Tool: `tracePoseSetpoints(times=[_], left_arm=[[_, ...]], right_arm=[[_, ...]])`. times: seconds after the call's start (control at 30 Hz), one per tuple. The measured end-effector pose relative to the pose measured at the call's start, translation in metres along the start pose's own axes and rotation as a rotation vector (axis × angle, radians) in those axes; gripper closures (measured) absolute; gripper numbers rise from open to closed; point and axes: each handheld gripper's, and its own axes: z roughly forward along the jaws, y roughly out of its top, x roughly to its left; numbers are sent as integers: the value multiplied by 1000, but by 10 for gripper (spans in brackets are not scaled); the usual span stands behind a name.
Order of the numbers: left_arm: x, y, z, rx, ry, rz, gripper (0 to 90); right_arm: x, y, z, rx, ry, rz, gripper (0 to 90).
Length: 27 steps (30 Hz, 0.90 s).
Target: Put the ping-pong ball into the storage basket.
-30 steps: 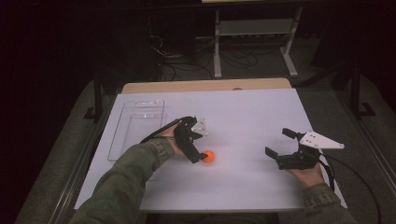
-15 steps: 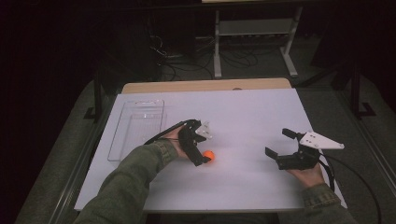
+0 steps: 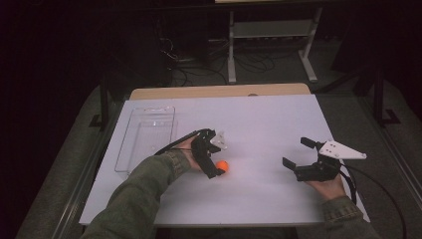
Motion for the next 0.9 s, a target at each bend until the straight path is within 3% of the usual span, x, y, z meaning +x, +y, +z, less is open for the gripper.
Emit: tracePoseSetpoints(times=[0.73,0.9], left_arm=[[-3,1,8,48,-15,29,0],[-5,1,10,57,-21,38,67]], right_arm=[[0,0,0,1,1,1,0],[0,0,0,1,1,2,0]])
